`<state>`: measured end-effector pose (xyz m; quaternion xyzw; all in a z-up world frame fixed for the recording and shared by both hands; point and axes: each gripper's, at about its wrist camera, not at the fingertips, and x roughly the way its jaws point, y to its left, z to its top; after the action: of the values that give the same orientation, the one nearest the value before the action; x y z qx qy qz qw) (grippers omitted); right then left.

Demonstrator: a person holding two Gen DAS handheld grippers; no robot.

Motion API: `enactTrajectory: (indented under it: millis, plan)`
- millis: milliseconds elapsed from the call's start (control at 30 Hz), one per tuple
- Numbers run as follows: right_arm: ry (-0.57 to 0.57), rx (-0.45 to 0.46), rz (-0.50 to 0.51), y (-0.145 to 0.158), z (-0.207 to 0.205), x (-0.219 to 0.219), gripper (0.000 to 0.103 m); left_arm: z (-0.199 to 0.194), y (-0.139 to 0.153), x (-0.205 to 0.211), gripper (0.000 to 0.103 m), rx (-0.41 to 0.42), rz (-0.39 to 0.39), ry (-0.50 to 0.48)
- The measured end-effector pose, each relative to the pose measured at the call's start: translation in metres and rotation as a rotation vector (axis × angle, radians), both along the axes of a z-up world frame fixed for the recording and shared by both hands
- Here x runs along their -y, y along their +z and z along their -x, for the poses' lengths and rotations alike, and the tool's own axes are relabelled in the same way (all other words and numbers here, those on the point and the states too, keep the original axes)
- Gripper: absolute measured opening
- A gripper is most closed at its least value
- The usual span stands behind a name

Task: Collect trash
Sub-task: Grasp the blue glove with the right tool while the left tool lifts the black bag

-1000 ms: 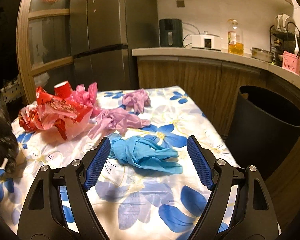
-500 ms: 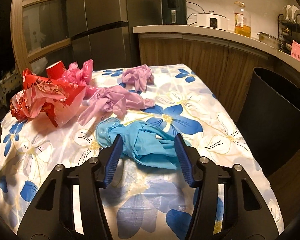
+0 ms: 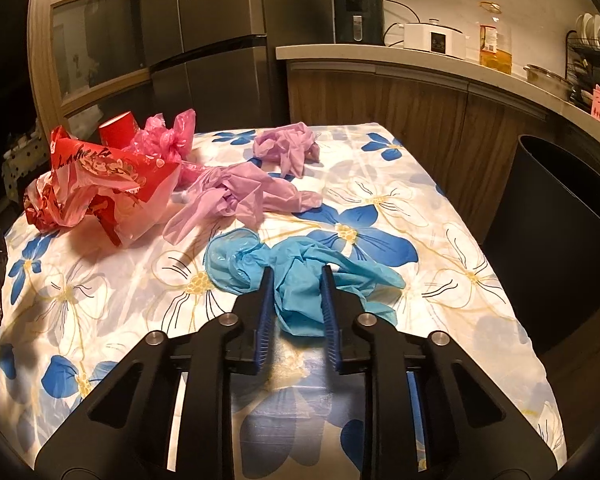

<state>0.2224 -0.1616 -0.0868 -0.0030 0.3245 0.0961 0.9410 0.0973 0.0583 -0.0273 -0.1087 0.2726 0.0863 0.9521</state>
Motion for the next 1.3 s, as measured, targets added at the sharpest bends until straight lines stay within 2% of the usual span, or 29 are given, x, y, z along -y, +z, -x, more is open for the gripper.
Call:
enactTrajectory:
  millis: [233, 467, 700, 933, 1167, 1300]
  plan:
    - [-0.002, 0.008, -0.033, 0.003, 0.004, 0.006, 0.008, 0.000, 0.000, 0.000, 0.025, 0.000, 0.000, 0.000]
    - [-0.015, 0.050, -0.081, 0.017, 0.026, 0.020, 0.006, 0.003, 0.002, 0.000, 0.025, 0.005, -0.006, -0.004]
    - [-0.041, 0.140, -0.121, 0.047, 0.060, 0.038, 0.005, 0.012, 0.014, 0.009, 0.025, 0.030, -0.027, -0.019]
    - [-0.090, 0.284, -0.155, 0.097, 0.104, 0.063, 0.005, 0.018, 0.045, 0.038, 0.024, 0.081, -0.079, -0.078]
    - [-0.167, 0.393, -0.170, 0.141, 0.142, 0.092, 0.005, 0.021, 0.097, 0.090, 0.024, 0.178, -0.110, -0.235]
    - [-0.224, 0.466, -0.140, 0.160, 0.157, 0.107, 0.005, 0.014, 0.121, 0.121, 0.024, 0.230, -0.111, -0.323]
